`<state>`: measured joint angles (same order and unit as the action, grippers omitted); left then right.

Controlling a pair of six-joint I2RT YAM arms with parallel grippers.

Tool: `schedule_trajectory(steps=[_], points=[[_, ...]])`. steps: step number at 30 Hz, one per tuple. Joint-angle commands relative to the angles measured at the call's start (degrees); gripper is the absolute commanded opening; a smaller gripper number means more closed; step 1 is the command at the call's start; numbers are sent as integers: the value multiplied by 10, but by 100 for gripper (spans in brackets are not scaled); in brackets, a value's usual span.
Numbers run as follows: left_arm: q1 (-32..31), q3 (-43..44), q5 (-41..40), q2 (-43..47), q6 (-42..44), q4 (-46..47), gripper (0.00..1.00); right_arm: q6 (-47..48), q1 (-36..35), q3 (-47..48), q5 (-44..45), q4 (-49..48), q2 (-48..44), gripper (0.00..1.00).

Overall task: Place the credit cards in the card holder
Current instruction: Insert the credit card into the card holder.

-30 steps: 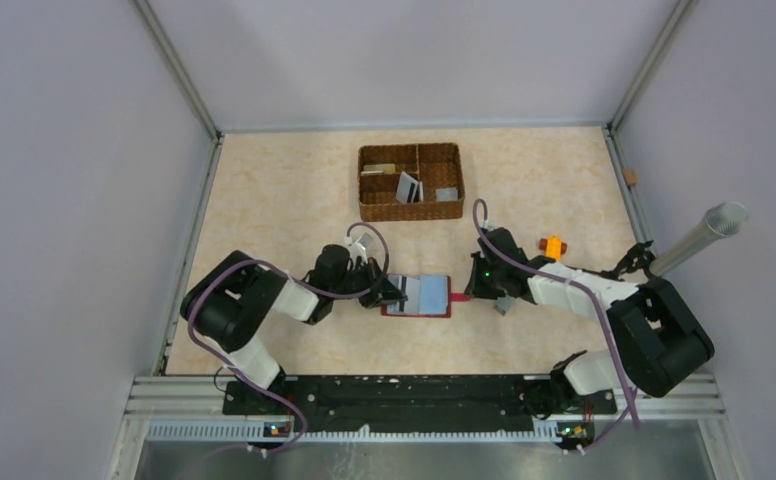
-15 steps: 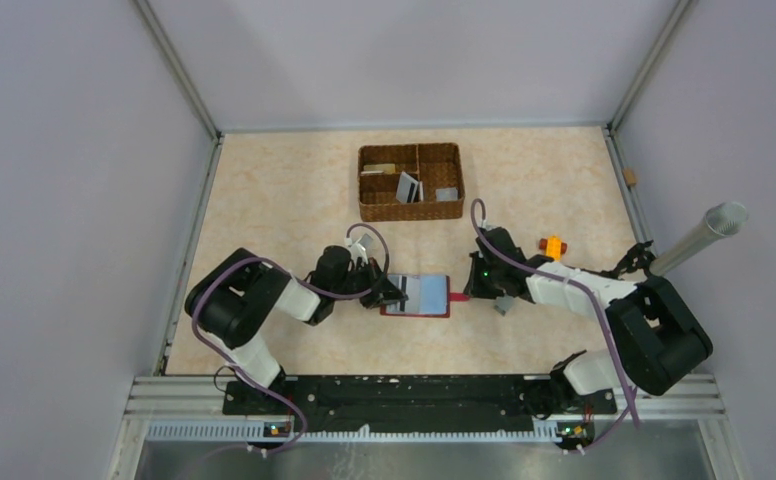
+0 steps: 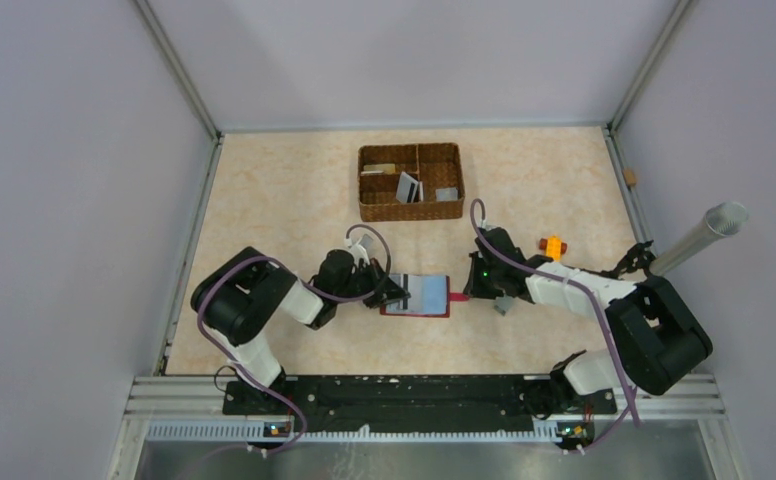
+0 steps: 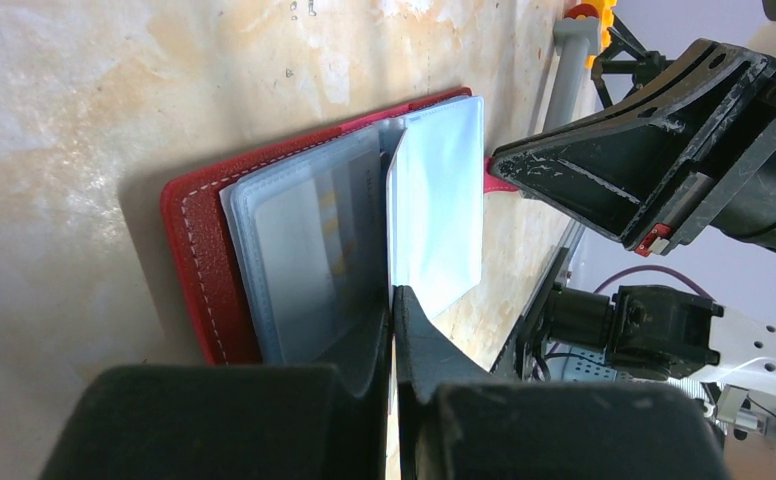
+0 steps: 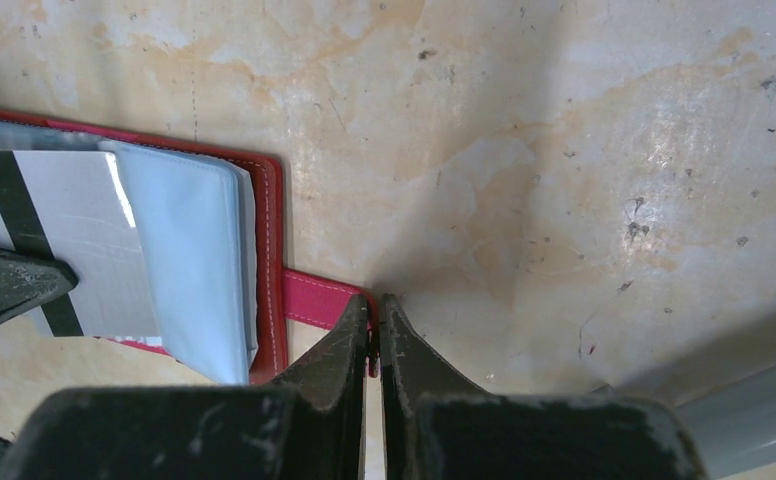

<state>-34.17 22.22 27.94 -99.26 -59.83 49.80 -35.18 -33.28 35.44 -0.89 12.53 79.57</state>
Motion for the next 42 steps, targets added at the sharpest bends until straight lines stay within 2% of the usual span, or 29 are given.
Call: schedule_trajectory(steps=[1, 28, 35, 39, 42], points=[[-9, -10, -35, -10, 2, 29, 0, -8, -14, 9, 6, 11, 14, 0], [-44, 1, -45, -39, -41, 46, 0, -14, -21, 10, 6, 14, 13, 0], [-59, 26, -58, -24, -21, -14, 1, -15, -22, 11, 25, 18, 7, 0], [-58, 47, -82, 15, 22, -115, 16, -14, -22, 12, 35, 25, 5, 0], [-58, 77, -111, 44, 63, -224, 28, -13, -22, 12, 42, 29, 4, 0]])
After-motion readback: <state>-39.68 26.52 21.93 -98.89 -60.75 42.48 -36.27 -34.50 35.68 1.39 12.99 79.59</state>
